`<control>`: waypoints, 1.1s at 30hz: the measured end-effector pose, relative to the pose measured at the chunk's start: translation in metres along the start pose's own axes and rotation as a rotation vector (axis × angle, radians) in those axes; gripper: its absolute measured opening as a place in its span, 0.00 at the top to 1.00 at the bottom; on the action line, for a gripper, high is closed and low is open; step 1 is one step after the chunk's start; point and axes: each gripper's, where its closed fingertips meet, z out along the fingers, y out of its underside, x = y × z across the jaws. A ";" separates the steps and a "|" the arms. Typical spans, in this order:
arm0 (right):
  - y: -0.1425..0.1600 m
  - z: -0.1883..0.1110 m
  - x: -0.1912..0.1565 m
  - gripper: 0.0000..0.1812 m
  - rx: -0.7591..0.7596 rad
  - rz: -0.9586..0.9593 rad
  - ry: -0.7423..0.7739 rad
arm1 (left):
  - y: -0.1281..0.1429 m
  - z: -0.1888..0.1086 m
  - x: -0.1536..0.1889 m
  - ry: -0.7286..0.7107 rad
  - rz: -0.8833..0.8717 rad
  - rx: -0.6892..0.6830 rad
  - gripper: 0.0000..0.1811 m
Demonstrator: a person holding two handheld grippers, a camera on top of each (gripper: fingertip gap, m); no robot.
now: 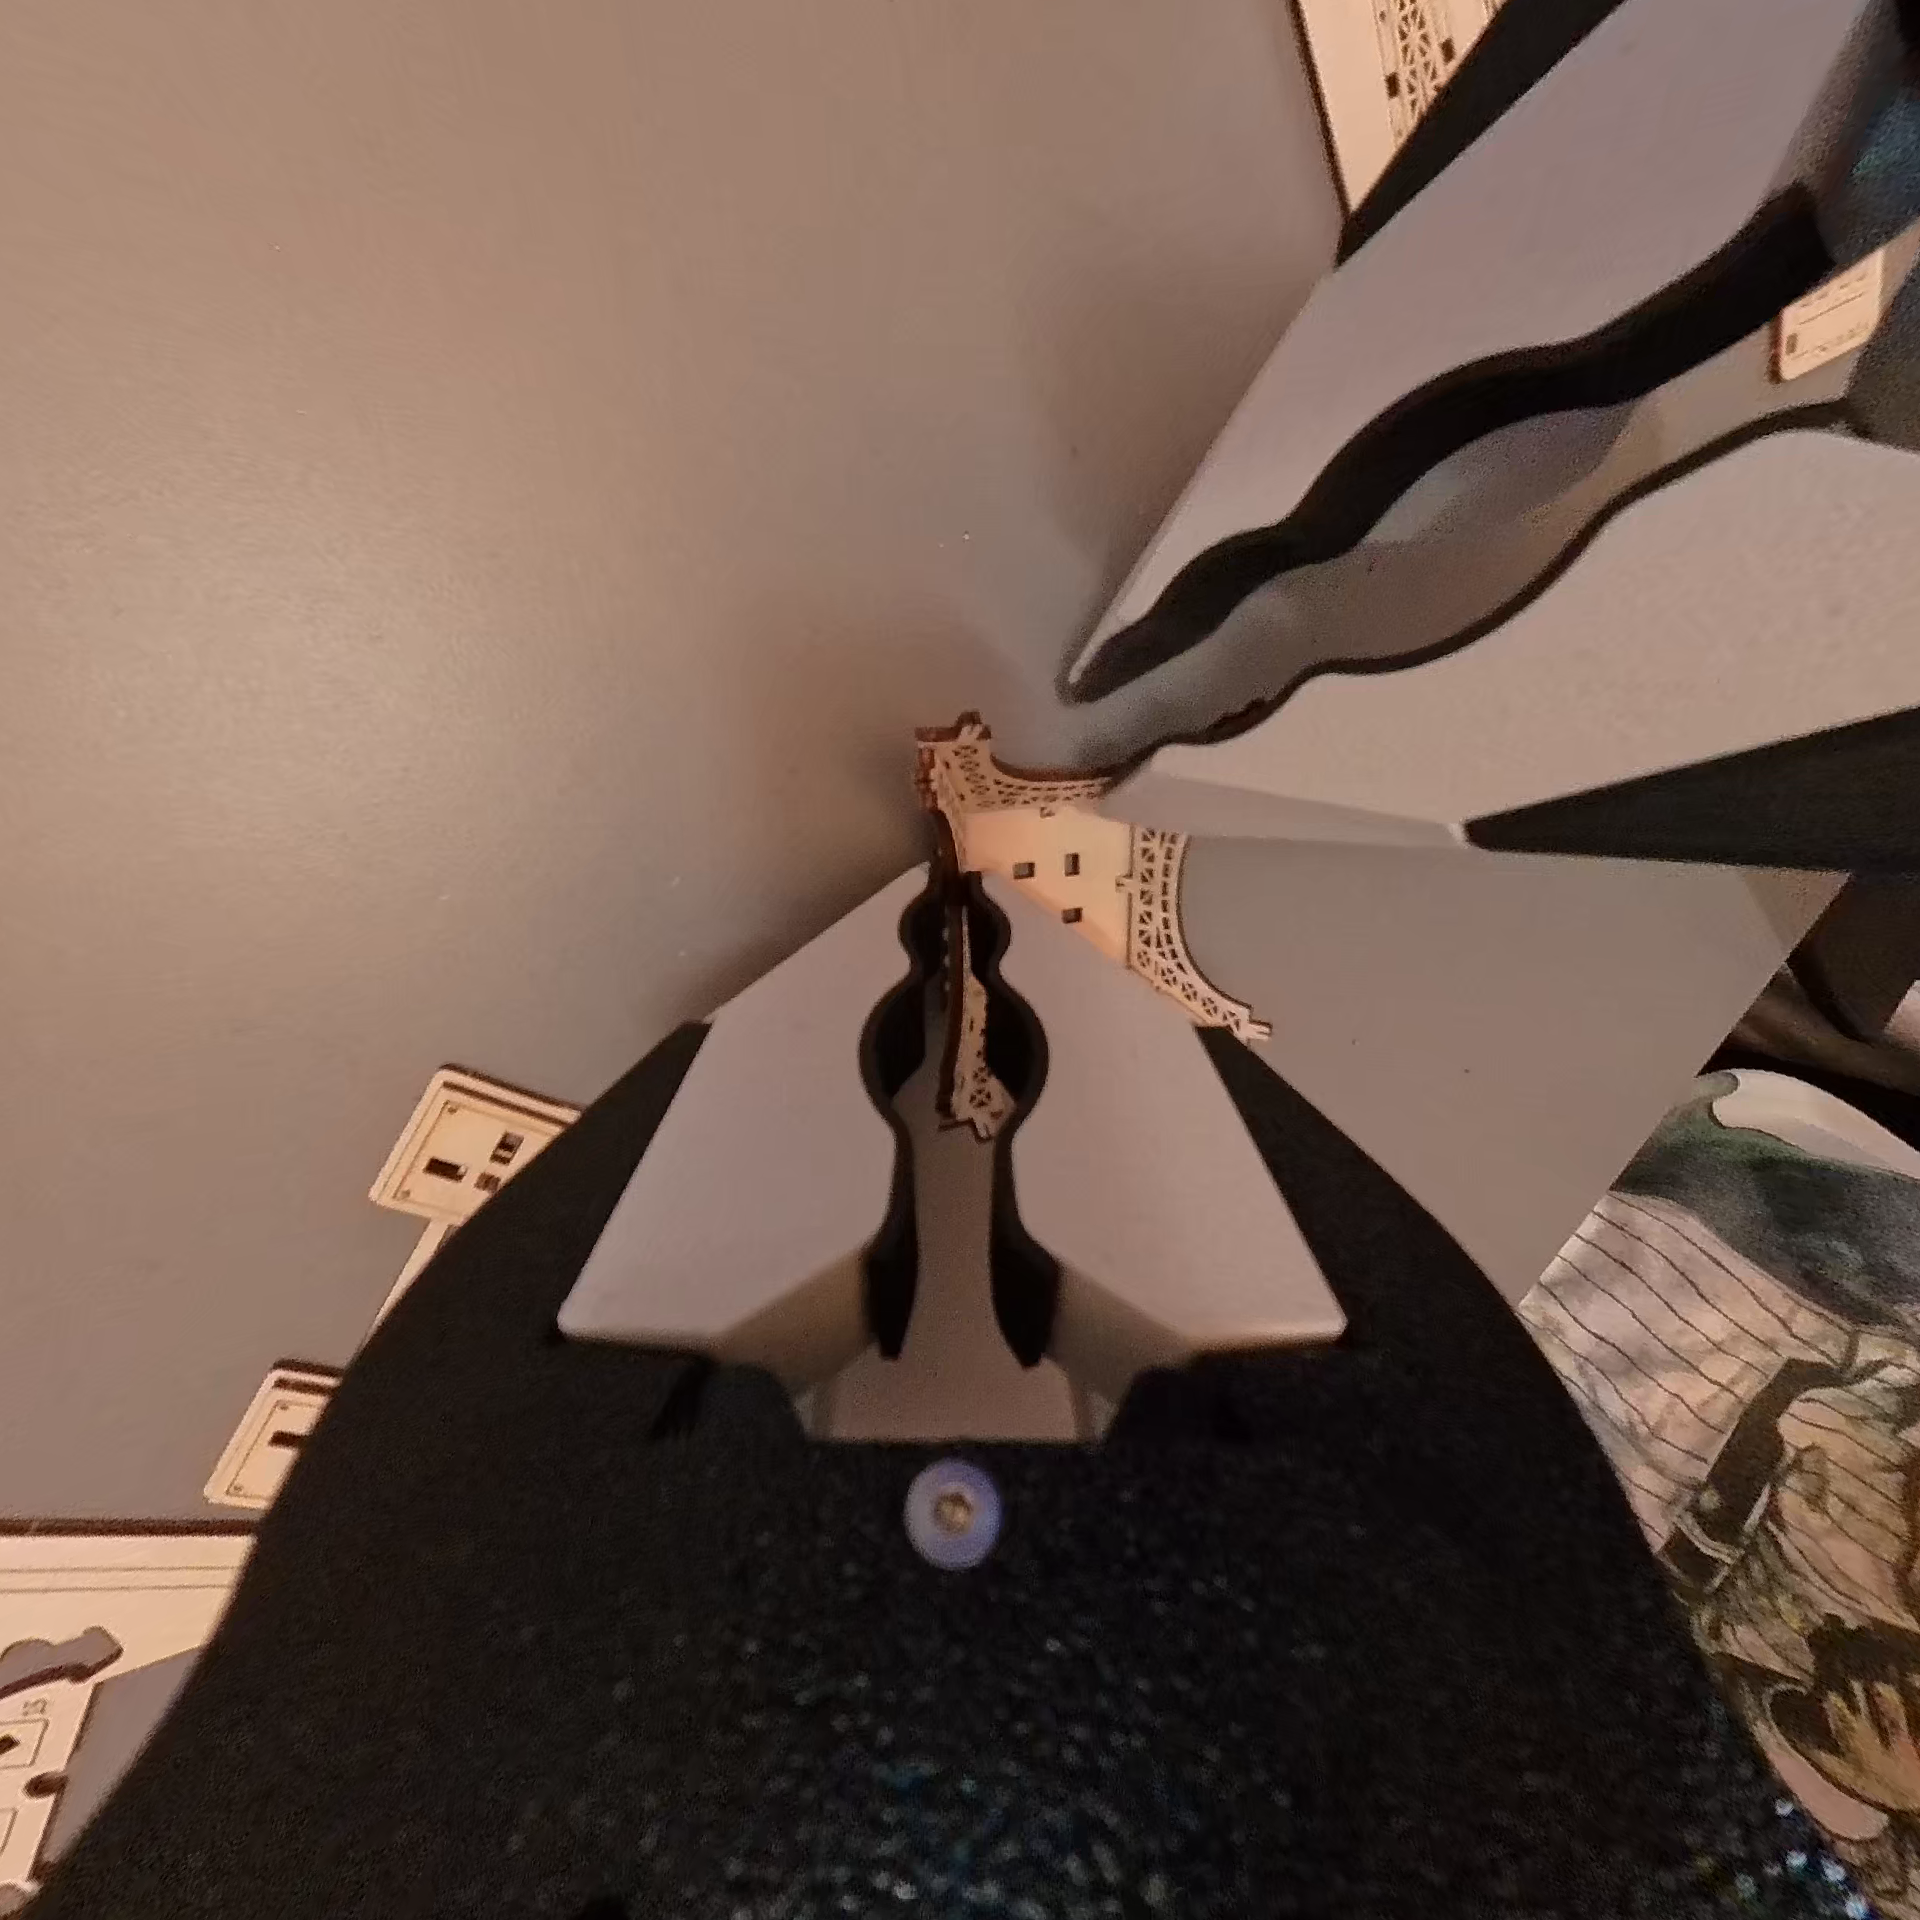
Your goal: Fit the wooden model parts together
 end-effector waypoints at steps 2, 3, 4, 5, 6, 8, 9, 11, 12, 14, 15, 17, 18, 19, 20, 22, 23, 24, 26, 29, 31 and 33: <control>0.000 0.001 -0.003 0.92 0.003 0.003 -0.021 | 0.000 0.000 0.000 0.000 0.002 -0.001 1.00; 0.001 0.002 -0.003 0.95 -0.005 0.002 -0.028 | 0.000 0.000 0.000 0.000 0.004 -0.002 1.00; 0.002 0.004 -0.003 0.99 -0.015 0.001 -0.027 | 0.000 0.000 0.000 0.000 0.004 -0.002 1.00; 0.003 0.006 -0.004 1.00 -0.018 0.002 -0.038 | 0.000 0.000 0.000 0.001 0.003 -0.002 1.00; 0.003 0.008 -0.004 0.99 -0.019 0.001 -0.040 | 0.000 0.000 0.000 0.001 0.003 0.000 1.00; 0.003 0.008 -0.004 1.00 -0.016 -0.010 -0.034 | 0.000 0.000 0.000 0.000 0.003 0.003 1.00; 0.003 0.008 -0.004 1.00 -0.015 -0.009 -0.033 | 0.000 0.000 0.000 0.000 0.002 0.005 1.00; 0.003 0.008 -0.004 1.00 -0.012 -0.006 -0.030 | 0.000 0.000 0.000 0.002 0.001 0.007 1.00; 0.003 0.008 -0.004 1.00 -0.012 -0.019 -0.022 | 0.000 0.000 0.000 0.002 0.004 0.009 1.00; 0.003 0.008 -0.004 0.99 -0.011 -0.066 0.011 | 0.000 0.000 0.000 0.002 0.013 0.016 1.00; 0.003 0.008 -0.004 0.99 -0.010 -0.085 0.028 | 0.000 0.000 0.000 0.003 0.018 0.018 1.00; 0.003 0.008 -0.003 0.99 0.000 -0.120 0.069 | 0.000 0.000 0.000 -0.001 0.032 0.018 1.00; 0.004 0.008 -0.003 0.99 0.005 -0.149 0.093 | 0.000 0.001 0.000 -0.009 0.044 0.015 1.00; 0.004 0.009 -0.003 0.99 0.011 -0.171 0.116 | 0.000 0.000 0.000 -0.019 0.055 0.009 1.00; 0.004 0.009 -0.003 0.99 0.012 -0.184 0.136 | 0.000 0.001 0.000 -0.030 0.062 0.001 1.00; 0.004 0.009 -0.003 0.99 0.007 -0.205 0.166 | 0.000 0.000 0.000 -0.045 0.060 -0.011 1.00; 0.004 0.009 -0.003 0.99 0.002 -0.209 0.171 | 0.000 0.001 0.000 -0.041 0.060 -0.012 1.00; 0.004 0.009 -0.003 0.99 -0.004 -0.219 0.177 | 0.000 0.001 0.000 -0.034 0.061 -0.009 1.00; 0.004 0.009 -0.002 0.99 -0.019 -0.243 0.201 | 0.000 0.001 0.000 -0.022 0.050 -0.002 1.00; 0.004 0.010 -0.002 0.99 0.005 -0.232 0.208 | 0.000 0.001 0.000 -0.017 0.056 0.004 1.00; 0.004 0.010 -0.002 0.99 0.016 -0.225 0.211 | 0.000 0.001 0.000 -0.016 0.062 0.004 1.00; 0.004 0.010 -0.002 0.99 0.005 -0.230 0.221 | 0.000 0.001 0.000 -0.013 0.077 0.000 1.00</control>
